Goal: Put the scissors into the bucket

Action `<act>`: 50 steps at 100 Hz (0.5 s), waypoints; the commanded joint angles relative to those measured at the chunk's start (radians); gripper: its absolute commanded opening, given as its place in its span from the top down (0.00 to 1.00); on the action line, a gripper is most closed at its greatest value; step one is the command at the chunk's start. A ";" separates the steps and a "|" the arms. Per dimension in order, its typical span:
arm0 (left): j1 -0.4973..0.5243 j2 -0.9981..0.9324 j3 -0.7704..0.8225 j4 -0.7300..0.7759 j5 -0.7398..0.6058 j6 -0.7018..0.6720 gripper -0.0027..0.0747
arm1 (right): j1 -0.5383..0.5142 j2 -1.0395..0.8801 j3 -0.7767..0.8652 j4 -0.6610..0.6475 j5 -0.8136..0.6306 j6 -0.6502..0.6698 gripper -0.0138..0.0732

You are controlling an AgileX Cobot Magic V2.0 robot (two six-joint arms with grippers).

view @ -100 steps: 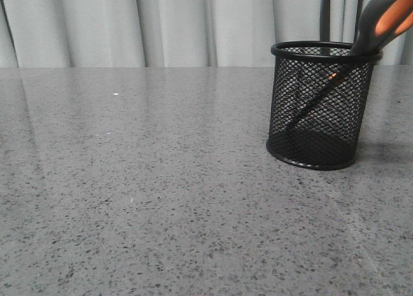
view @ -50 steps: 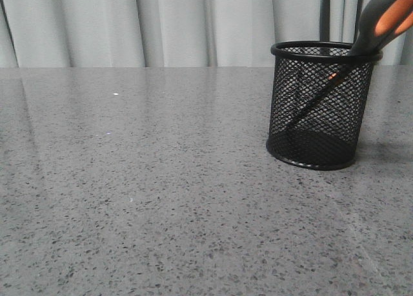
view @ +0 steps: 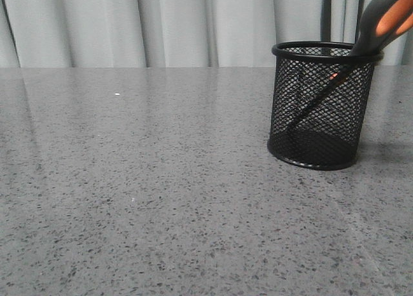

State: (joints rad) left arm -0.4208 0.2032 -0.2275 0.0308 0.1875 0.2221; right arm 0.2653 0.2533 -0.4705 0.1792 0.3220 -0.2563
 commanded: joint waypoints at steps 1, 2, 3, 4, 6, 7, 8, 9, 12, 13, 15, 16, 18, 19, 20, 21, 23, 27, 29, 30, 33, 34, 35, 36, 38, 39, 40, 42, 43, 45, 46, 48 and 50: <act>0.059 0.012 0.032 0.002 -0.091 -0.010 0.99 | 0.000 0.008 -0.022 -0.005 -0.088 -0.013 0.90; 0.070 0.012 0.043 0.002 -0.093 -0.010 0.99 | 0.000 0.008 -0.022 -0.005 -0.088 -0.013 0.90; 0.076 0.012 0.048 0.002 -0.092 -0.010 0.99 | 0.000 0.008 -0.022 -0.005 -0.088 -0.013 0.90; 0.082 0.009 0.059 0.002 -0.097 -0.010 0.99 | 0.000 0.008 -0.022 -0.005 -0.088 -0.013 0.90; 0.099 0.007 0.075 0.000 -0.097 -0.010 0.99 | 0.000 0.008 -0.022 -0.005 -0.088 -0.013 0.90; 0.110 0.004 0.080 0.000 -0.097 -0.010 0.99 | 0.000 0.008 -0.022 -0.005 -0.088 -0.013 0.90; 0.115 0.001 0.084 0.000 -0.098 -0.010 0.99 | 0.000 0.008 -0.022 -0.005 -0.088 -0.013 0.90; 0.126 -0.003 0.094 -0.003 -0.098 -0.010 0.99 | 0.000 0.008 -0.022 -0.005 -0.088 -0.013 0.90; 0.145 -0.012 0.111 -0.011 -0.098 -0.010 0.99 | 0.000 0.008 -0.022 -0.005 -0.088 -0.013 0.90; 0.150 -0.015 0.119 -0.013 -0.098 -0.010 0.99 | 0.000 0.008 -0.022 -0.005 -0.088 -0.013 0.90; 0.163 -0.025 0.127 -0.020 -0.098 -0.010 0.99 | 0.000 0.008 -0.022 -0.005 -0.088 -0.013 0.90; 0.171 -0.032 0.135 -0.022 -0.100 -0.010 0.99 | 0.000 0.008 -0.022 -0.005 -0.088 -0.013 0.90; 0.178 -0.040 0.145 -0.031 -0.100 -0.010 0.99 | 0.000 0.008 -0.022 -0.005 -0.088 -0.013 0.90; 0.186 -0.049 0.148 -0.031 -0.100 -0.010 0.99 | 0.000 0.008 -0.022 -0.005 -0.088 -0.013 0.90; 0.189 -0.053 0.155 -0.031 -0.100 -0.010 0.99 | 0.000 0.008 -0.022 -0.005 -0.088 -0.013 0.90; 0.196 -0.062 0.158 -0.038 -0.100 -0.010 0.99 | 0.000 0.008 -0.022 -0.005 -0.088 -0.013 0.90; 0.202 -0.076 0.168 -0.044 -0.100 -0.010 0.99 | 0.000 0.008 -0.022 -0.005 -0.088 -0.013 0.90; 0.220 -0.099 0.186 -0.054 -0.100 -0.010 0.99 | 0.000 0.008 -0.022 -0.005 -0.088 -0.013 0.90; 0.228 -0.113 0.193 -0.059 -0.100 -0.010 0.99 | 0.000 0.008 -0.022 -0.005 -0.088 -0.013 0.90; 0.231 -0.122 0.199 -0.063 -0.100 -0.010 0.99 | 0.000 0.008 -0.022 -0.005 -0.088 -0.013 0.90; 0.247 -0.139 0.213 -0.074 -0.100 -0.012 0.99 | 0.000 0.008 -0.022 -0.005 -0.088 -0.013 0.90; 0.250 -0.143 0.220 -0.077 -0.100 -0.012 0.99 | 0.000 0.008 -0.022 -0.005 -0.088 -0.013 0.90; 0.257 -0.151 0.223 -0.081 -0.100 -0.012 0.99 | 0.000 0.008 -0.022 -0.005 -0.088 -0.013 0.90; 0.261 -0.155 0.227 -0.089 -0.100 -0.012 0.99 | 0.000 0.008 -0.022 -0.005 -0.088 -0.013 0.90; 0.272 -0.164 0.238 -0.098 -0.098 -0.017 0.99 | 0.000 0.008 -0.022 -0.005 -0.088 -0.013 0.90; 0.276 -0.168 0.245 -0.101 -0.096 -0.020 0.99 | 0.000 0.008 -0.022 -0.005 -0.088 -0.013 0.90; 0.284 -0.173 0.249 -0.105 -0.095 -0.022 0.99 | 0.000 0.008 -0.022 -0.005 -0.088 -0.013 0.90; 0.296 -0.181 0.260 -0.109 -0.095 -0.035 0.99 | 0.000 0.008 -0.022 -0.005 -0.088 -0.013 0.90; 0.300 -0.183 0.264 -0.111 -0.095 -0.044 0.99 | 0.000 0.008 -0.022 -0.005 -0.088 -0.013 0.90; 0.312 -0.189 0.275 -0.112 -0.095 -0.063 0.99 | 0.000 0.008 -0.022 -0.005 -0.088 -0.013 0.90; 0.316 -0.191 0.278 -0.112 -0.091 -0.070 0.99 | 0.000 0.008 -0.022 -0.005 -0.088 -0.013 0.90; 0.328 -0.195 0.278 -0.112 -0.055 -0.086 0.99 | 0.000 0.008 -0.022 -0.005 -0.088 -0.013 0.90; 0.339 -0.202 0.276 -0.112 -0.027 -0.088 0.99 | 0.000 0.008 -0.022 -0.005 -0.088 -0.013 0.90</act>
State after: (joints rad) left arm -0.1209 0.0085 0.0040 -0.0574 0.1801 0.1842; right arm 0.2653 0.2533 -0.4705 0.1792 0.3203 -0.2570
